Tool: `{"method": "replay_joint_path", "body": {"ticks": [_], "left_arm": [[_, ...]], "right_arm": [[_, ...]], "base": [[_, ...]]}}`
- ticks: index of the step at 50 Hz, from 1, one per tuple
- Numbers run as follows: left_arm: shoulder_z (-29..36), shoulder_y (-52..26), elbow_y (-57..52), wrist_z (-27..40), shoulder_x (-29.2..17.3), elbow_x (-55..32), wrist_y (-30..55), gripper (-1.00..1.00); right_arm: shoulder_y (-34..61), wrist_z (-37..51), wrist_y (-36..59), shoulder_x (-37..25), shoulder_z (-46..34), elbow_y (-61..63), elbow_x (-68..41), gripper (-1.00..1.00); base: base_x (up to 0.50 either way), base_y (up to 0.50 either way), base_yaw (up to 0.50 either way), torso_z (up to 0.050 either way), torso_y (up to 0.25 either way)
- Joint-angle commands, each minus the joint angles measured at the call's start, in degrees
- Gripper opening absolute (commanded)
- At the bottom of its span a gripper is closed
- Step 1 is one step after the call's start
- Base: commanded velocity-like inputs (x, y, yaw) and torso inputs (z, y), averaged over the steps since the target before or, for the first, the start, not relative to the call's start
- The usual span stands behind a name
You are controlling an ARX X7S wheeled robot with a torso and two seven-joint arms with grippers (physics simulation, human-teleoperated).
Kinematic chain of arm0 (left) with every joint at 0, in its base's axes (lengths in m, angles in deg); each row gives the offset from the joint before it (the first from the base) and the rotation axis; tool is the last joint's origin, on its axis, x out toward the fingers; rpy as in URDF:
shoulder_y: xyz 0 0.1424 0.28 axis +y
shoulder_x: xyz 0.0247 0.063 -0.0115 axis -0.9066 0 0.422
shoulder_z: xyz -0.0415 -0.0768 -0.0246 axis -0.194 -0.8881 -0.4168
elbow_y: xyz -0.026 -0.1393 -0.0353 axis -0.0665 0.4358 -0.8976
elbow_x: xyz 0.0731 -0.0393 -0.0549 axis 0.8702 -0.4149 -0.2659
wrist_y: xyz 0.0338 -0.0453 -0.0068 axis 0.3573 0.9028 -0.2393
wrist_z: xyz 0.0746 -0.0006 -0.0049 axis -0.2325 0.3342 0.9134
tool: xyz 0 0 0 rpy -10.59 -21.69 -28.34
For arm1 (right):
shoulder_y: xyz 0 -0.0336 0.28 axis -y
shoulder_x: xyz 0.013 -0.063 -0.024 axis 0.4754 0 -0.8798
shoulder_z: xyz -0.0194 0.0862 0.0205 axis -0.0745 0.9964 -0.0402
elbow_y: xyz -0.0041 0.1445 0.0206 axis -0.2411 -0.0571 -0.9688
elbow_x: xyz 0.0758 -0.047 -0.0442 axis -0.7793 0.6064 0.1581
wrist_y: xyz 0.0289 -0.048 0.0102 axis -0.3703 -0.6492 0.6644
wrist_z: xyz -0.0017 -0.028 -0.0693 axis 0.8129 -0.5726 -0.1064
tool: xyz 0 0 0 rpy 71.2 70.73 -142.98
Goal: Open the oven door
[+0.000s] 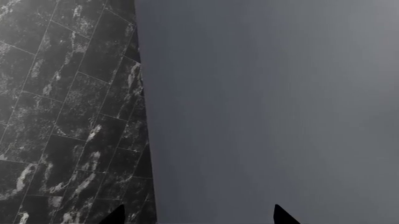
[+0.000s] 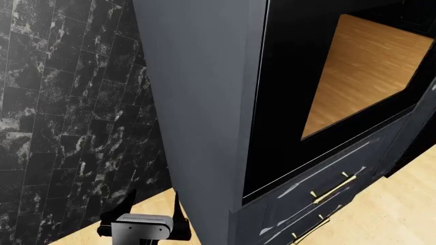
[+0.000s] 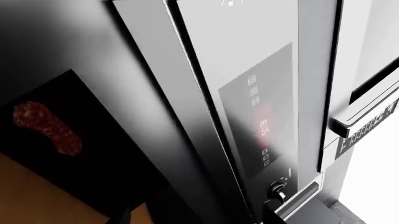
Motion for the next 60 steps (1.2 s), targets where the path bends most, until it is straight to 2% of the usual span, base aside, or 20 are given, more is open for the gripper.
{"method": "replay_joint_path", "body": {"ticks": [1, 5, 10, 11, 12, 13, 15, 37, 60], "left_arm": [[0.4, 0.0, 0.1, 0.0, 0.0, 0.2, -0.2, 1.0], [0.4, 0.0, 0.2, 0.1, 0.0, 0.1, -0.3, 1.0], [0.5, 0.1, 0.0, 0.2, -0.1, 0.1, -0.2, 1.0], [0.5, 0.1, 0.0, 0.2, -0.1, 0.1, -0.3, 1.0], [0.4, 0.1, 0.0, 0.2, -0.1, 0.1, -0.3, 1.0], [0.4, 0.1, 0.2, 0.2, -0.1, 0.1, -0.5, 1.0], [0.4, 0.2, -0.4, 0.4, -0.2, -0.1, 0.0, 1.0], [0.3, 0.1, -0.5, 0.7, -0.5, -0.4, -0.2, 1.0], [0.0, 0.5, -1.3, 1.5, -0.9, -0.8, -0.2, 1.0]], "right_arm": [[-0.2, -4.1, 0.6, -2.9, 2.9, -1.2, 0.7, 1.0], [0.9, 0.9, -2.9, -10.5, -2.1, -3.9, -5.0, 1.0], [2.3, -1.8, -2.5, -10.7, -1.3, -3.7, -4.0, 1.0], [10.9, -10.3, 2.4, -2.9, -9.9, -2.8, 3.6, 1.0], [19.5, -15.9, 5.7, 2.4, -18.5, -3.5, 9.1, 1.0], [28.1, -17.6, 6.6, 3.8, -26.3, -3.9, 10.7, 1.0], [42.1, -19.2, 7.4, 5.0, -27.8, -4.2, 12.2, 1.0], [55.7, -26.0, 6.7, 12.9, -36.5, -11.1, 22.0, 1.0], [58.8, -27.0, 2.9, 18.4, -40.2, -16.2, 24.5, 1.0]], "base": [[0.0, 0.0, 0.0, 0.0, 0.0], [0.0, 0.0, 0.0, 0.0, 0.0], [0.0, 0.0, 0.0, 0.0, 0.0], [0.0, 0.0, 0.0, 0.0, 0.0], [0.0, 0.0, 0.0, 0.0, 0.0], [0.0, 0.0, 0.0, 0.0, 0.0], [0.0, 0.0, 0.0, 0.0, 0.0], [0.0, 0.0, 0.0, 0.0, 0.0], [0.0, 0.0, 0.0, 0.0, 0.0]]}}
